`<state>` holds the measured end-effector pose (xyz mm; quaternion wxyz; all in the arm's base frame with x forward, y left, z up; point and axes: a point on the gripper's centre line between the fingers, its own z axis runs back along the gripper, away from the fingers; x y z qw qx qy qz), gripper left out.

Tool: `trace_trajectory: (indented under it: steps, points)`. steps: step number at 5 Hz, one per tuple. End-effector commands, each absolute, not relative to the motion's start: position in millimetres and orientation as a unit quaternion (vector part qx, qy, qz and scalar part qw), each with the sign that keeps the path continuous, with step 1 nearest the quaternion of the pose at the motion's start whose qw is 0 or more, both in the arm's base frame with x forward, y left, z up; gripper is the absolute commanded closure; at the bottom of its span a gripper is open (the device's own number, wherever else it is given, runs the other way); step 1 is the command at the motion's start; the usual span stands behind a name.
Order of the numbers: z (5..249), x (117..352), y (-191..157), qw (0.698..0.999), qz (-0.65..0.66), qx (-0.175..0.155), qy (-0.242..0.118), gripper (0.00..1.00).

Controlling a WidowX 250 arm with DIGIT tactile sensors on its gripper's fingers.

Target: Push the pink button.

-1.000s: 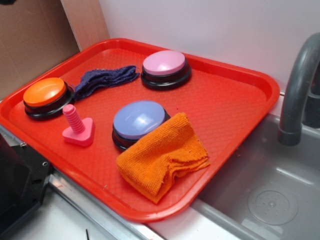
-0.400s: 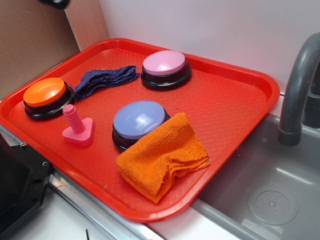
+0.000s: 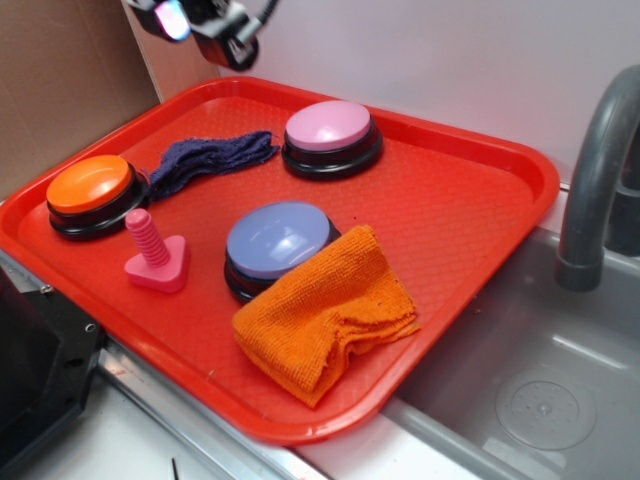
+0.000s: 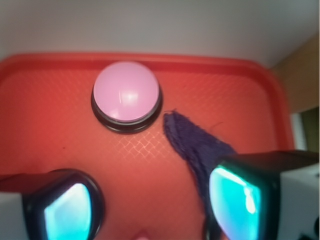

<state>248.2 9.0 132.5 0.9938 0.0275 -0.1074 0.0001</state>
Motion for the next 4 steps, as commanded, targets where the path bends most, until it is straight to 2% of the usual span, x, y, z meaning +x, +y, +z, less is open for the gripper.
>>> trace_trajectory:
  steps: [1,2,4]
  points:
    - [109.2,285.0,2.9,0.991,-0.041,0.032,-0.126,0.0]
    - [96.6,295.2,7.2,0.991,-0.046,0.032,-0.119,0.0]
    - [87.6,305.0,13.4,0.993,-0.028,0.041,-0.11,0.0]
